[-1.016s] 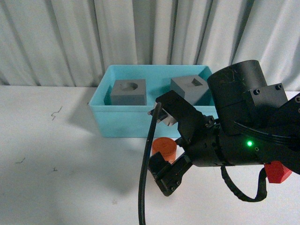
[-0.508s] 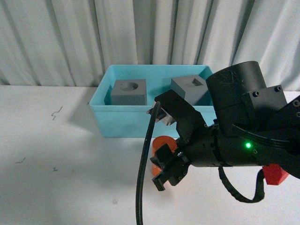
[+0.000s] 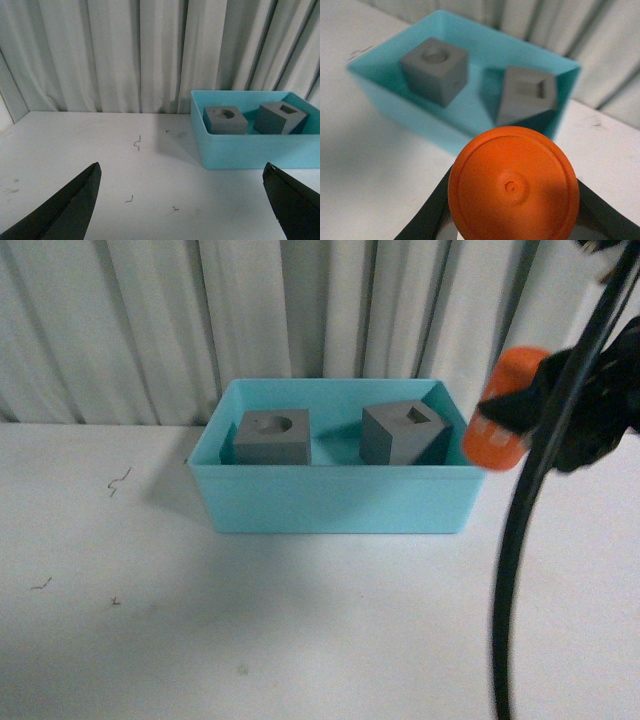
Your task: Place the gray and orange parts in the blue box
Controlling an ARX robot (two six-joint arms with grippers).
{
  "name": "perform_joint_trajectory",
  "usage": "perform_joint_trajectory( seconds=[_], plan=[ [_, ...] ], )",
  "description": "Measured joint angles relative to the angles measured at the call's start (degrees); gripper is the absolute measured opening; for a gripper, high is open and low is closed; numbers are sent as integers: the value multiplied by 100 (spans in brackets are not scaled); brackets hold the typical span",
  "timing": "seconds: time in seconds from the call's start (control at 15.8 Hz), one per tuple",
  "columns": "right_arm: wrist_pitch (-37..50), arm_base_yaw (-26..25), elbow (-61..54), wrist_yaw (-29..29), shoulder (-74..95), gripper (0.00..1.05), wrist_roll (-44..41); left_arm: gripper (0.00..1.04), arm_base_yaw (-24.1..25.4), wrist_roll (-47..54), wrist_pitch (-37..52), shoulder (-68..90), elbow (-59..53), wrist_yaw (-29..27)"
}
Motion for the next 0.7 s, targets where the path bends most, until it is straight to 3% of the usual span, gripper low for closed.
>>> perform_joint_trajectory(
  seconds=[0.13,0.7],
  plan=[
    [177,-173,422,179,356,47,144,98,0,0,2,0,0,0],
    [-315,243,3032,186,2712,47,621,98,0,0,4,0,0,0]
  ],
)
